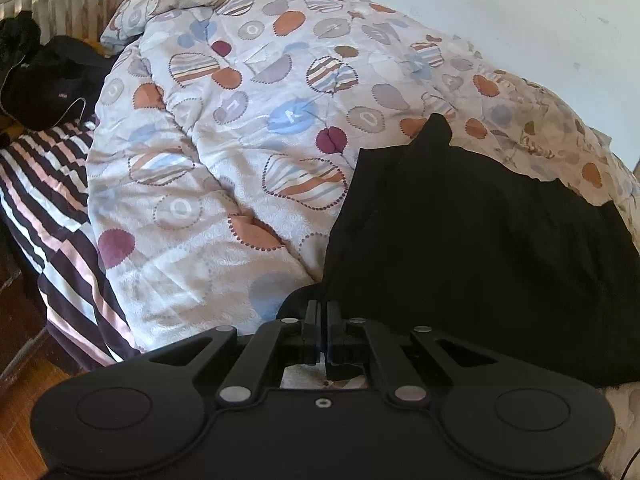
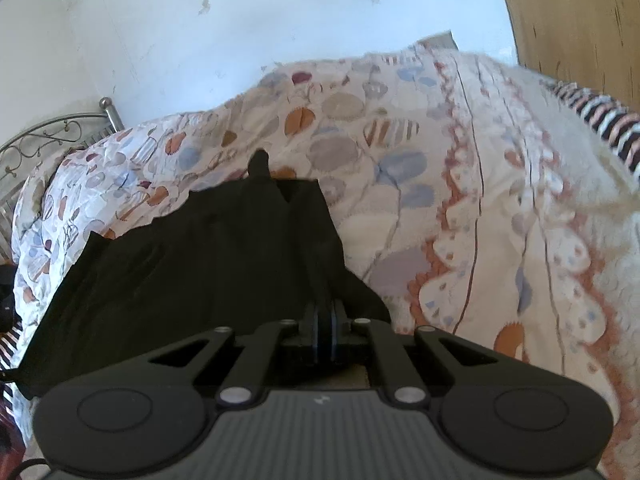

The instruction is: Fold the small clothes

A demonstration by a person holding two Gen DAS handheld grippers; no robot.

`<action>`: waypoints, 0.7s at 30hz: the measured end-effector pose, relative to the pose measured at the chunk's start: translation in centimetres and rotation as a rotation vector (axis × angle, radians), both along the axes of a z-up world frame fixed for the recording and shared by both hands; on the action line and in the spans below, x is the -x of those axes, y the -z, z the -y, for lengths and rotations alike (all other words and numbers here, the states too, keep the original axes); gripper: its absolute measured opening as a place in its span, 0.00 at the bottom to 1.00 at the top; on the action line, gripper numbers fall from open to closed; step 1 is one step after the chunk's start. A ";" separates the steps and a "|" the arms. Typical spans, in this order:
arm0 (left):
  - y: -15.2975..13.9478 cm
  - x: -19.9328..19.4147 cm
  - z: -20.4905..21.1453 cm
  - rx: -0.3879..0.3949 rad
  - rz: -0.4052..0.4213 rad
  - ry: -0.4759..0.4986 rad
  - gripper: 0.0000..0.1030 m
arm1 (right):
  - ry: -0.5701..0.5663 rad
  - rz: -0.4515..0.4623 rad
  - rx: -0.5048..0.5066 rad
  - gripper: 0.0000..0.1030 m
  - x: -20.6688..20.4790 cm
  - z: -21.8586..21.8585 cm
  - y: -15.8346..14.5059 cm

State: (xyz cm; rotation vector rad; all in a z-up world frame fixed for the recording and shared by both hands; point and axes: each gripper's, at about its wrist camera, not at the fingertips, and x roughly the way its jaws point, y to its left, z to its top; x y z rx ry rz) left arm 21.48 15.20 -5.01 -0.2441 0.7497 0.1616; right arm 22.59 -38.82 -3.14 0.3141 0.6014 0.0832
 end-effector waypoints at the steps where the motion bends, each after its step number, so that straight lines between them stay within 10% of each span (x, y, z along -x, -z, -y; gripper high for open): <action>1: -0.1 0.1 0.0 -0.006 0.004 0.003 0.02 | 0.001 0.003 0.002 0.06 0.0 0.0 -0.3; 12: 1.2 0.5 -0.6 0.049 -0.007 -0.033 0.17 | 0.002 -0.027 -0.009 0.12 0.2 0.0 0.5; 17: 1.0 1.7 -1.1 0.091 -0.004 -0.082 0.73 | 0.034 -0.018 -0.009 0.24 0.8 0.1 0.5; 21: 1.3 3.3 -0.6 0.128 -0.017 -0.088 0.83 | 0.051 -0.016 -0.014 0.61 1.4 -0.1 0.3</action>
